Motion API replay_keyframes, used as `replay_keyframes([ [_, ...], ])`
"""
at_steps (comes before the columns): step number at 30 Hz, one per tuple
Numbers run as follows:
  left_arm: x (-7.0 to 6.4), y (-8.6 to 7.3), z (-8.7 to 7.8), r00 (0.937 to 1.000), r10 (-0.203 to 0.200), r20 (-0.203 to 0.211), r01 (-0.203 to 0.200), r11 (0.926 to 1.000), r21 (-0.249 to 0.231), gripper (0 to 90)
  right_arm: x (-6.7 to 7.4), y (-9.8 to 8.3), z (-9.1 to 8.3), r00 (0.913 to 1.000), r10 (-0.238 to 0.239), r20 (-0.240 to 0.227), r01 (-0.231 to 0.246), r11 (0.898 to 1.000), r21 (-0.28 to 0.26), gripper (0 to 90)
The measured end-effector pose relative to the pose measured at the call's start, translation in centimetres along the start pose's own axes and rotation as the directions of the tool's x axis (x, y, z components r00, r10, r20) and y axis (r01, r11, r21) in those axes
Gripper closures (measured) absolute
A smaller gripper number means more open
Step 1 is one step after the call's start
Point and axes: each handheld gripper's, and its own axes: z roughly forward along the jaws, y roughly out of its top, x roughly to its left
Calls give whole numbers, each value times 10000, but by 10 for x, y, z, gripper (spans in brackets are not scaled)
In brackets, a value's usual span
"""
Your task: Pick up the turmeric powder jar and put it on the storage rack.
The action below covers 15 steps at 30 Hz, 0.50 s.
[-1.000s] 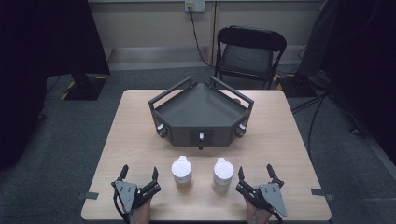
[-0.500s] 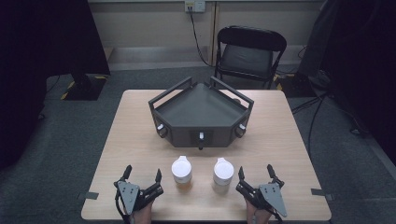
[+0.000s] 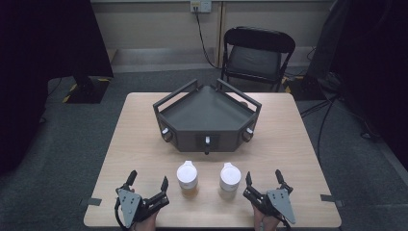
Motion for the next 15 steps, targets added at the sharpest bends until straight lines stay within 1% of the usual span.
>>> replay_keyframes([
  [3, -2, 6, -1, 9999, 29, 140, -29, 10000, -21, 0, 0, 0, 0, 10000, -1, 3, 1, 10000, -3, 41],
  [5, -4, 7, 0, 9997, -39, 254, 41, 10000, -58, 0, 0, 0, 0, 10000, -1, -16, 1, 10000, -6, 41],
  [10, -11, 8, 6, 9978, -103, 656, 103, 9999, -3, 0, 0, 0, 0, 10000, -5, -1, 5, 10000, 14, 41],
  [13, -15, 8, 10, 9959, -117, 896, 107, 9999, 122, 0, 0, 0, 0, 10000, -4, -4, 4, 10000, 16, 41],
  [15, -18, 7, 13, 9950, -17, 997, 6, 9999, 117, 0, 0, 0, 0, 10000, -4, -5, 4, 10000, 17, 41],
])
